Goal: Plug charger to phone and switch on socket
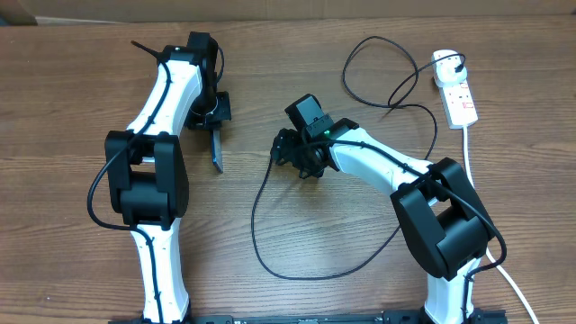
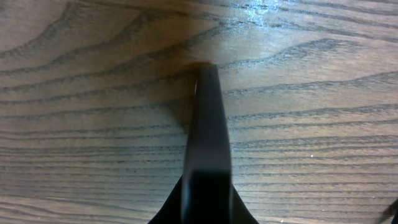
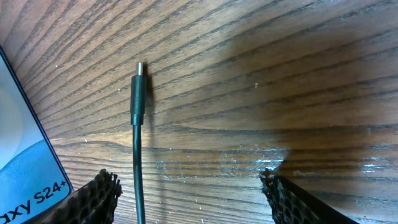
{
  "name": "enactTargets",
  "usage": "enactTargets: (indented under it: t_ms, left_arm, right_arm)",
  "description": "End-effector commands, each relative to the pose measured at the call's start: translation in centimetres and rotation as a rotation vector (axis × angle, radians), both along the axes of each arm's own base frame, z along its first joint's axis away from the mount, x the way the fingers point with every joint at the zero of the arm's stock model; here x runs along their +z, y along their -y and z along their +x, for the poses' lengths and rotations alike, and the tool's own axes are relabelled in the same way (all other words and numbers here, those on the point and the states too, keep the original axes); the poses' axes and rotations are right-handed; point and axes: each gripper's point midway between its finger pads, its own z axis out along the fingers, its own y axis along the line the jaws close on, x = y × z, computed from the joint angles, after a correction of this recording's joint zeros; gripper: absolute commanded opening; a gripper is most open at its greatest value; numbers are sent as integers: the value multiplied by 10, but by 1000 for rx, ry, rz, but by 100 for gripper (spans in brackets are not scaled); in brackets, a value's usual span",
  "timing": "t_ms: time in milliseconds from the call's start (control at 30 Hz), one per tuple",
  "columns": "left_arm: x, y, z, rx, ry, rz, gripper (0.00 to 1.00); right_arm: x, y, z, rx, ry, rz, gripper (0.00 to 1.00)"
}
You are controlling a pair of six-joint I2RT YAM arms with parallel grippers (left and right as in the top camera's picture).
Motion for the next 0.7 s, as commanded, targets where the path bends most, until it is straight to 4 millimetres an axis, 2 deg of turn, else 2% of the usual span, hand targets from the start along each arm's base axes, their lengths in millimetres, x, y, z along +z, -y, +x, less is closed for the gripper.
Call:
enactTargets:
  t_ms: [0,167,267,500,667]
  left_arm:
    - [-4,-1,-3,19,-11,-10,8]
    - [-5,5,-6,19,-24,-40,8]
    - [-5,4,-7,18,-27,-40,15]
    - [-5,4,-13,19,-50,-37,9]
    - [-5,3,-17,19,-64,-35,10]
  right_arm:
    - [-1,4,4,-13,1,-11,77]
    - [-1,4,4,-13,1,-10,77]
    - [-1,4,4,-13,1,-11,77]
    - [-1,4,4,-13,1,-11,78]
    - [-1,4,4,-13,1,-11,81]
